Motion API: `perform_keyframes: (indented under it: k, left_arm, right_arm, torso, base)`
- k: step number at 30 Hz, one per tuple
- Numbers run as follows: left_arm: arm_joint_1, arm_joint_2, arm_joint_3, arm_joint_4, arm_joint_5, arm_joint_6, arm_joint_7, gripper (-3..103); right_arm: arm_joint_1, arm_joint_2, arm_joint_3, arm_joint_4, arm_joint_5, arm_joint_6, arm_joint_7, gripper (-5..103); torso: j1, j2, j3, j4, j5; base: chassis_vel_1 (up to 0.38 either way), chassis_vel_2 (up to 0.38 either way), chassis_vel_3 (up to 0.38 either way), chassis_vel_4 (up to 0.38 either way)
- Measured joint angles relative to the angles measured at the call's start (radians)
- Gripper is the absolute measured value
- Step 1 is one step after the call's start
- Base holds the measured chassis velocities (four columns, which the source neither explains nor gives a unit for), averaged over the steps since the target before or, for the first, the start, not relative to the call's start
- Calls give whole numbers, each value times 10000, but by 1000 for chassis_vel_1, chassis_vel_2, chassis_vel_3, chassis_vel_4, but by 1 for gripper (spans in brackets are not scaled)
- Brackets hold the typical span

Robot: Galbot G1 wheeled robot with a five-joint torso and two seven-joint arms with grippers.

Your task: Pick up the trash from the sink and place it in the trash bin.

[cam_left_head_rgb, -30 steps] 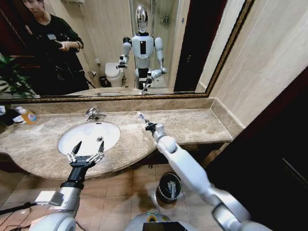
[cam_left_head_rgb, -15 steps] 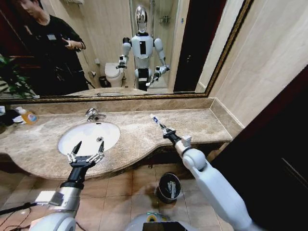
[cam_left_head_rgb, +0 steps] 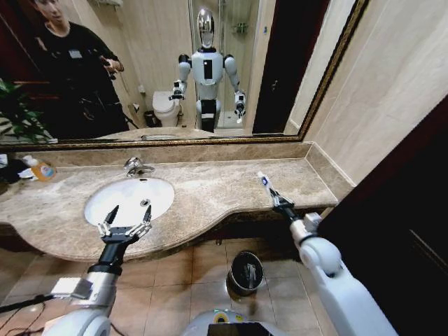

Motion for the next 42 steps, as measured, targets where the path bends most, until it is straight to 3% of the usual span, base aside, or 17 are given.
perform_keyframes:
  k: [2, 5, 6, 9, 10, 13, 17, 22, 25, 26, 30, 34, 42]
  left_arm:
    - [0, -1, 0, 0, 0, 0, 0, 100]
    - [0, 0, 0, 0, 0, 0, 0, 100]
    - [0, 0, 0, 0, 0, 0, 0, 100]
    - [0, 0, 0, 0, -1, 0, 0, 100]
    - [0, 0, 0, 0, -1, 0, 0, 100]
    - [0, 0, 0, 0, -1, 0, 0, 100]
    - [0, 0, 0, 0, 0, 0, 0, 100]
    - [0, 0, 0, 0, 0, 0, 0, 100]
    - [0, 0, -1, 0, 0, 0, 0, 100]
    - [0, 0, 1, 1, 0, 0, 0, 100]
    - [0, 0, 0, 0, 0, 0, 0, 100]
    - [0, -1, 0, 0, 0, 0, 0, 100]
    - [0, 0, 0, 0, 0, 0, 0, 100]
  right_arm:
    - [-979, 229, 397, 78, 26, 929, -1310, 0]
    - [-1680, 414, 596, -191, -111, 2010, -2355, 0]
    - [-1680, 414, 596, -191, -111, 2010, -2355, 0]
    - [-2033, 656, 562, -1107, -208, 3340, -3766, 0]
    - [-2033, 656, 562, -1107, -208, 3340, -3766, 0]
    - [-2009, 918, 335, -2317, -320, 4089, -4806, 0]
    - [-1830, 1074, -135, -3589, -350, 4320, -5164, 0]
    - [-1361, 1363, -486, -4575, -793, 4084, -4855, 0]
    - [-593, 1461, -1040, -5935, -1130, 3793, -3918, 0]
    - [-250, 1454, -1317, -6649, -1469, 3832, -3477, 0]
    - [150, 1403, -1718, -7581, -1728, 3971, -3014, 0]
    - [1186, 1861, -1980, -10059, -2761, 4430, -2420, 0]
    - [2108, 2256, -2059, -11808, -3513, 4740, -1852, 0]
  torso:
    - [0, 0, 0, 0, 0]
    - [-1, 1, 0, 0, -3]
    - [-1, 1, 0, 0, -3]
    - [0, 0, 0, 0, -3]
    - [0, 0, 0, 0, -3]
    - [0, 0, 1, 1, 0]
    - [1, 0, 1, 1, -2]
    - [1, 0, 1, 0, -3]
    - [1, 0, 1, 2, -1]
    - [1, 0, 1, 3, -5]
    - [2, 0, 2, 2, -1]
    - [2, 0, 2, 0, 1]
    - [1, 0, 2, 1, -4]
  base:
    - [0, 0, 0, 0]
    - [0, 0, 0, 0]
    - [0, 0, 0, 0]
    - [0, 0, 0, 0]
    - [0, 0, 0, 0]
    - [0, 0, 0, 0]
    - [0, 0, 0, 0]
    - [0, 0, 0, 0]
    - [0, 0, 0, 0]
    - [0, 0, 0, 0]
    - [0, 0, 0, 0]
    - [0, 0, 0, 0]
    - [0, 0, 0, 0]
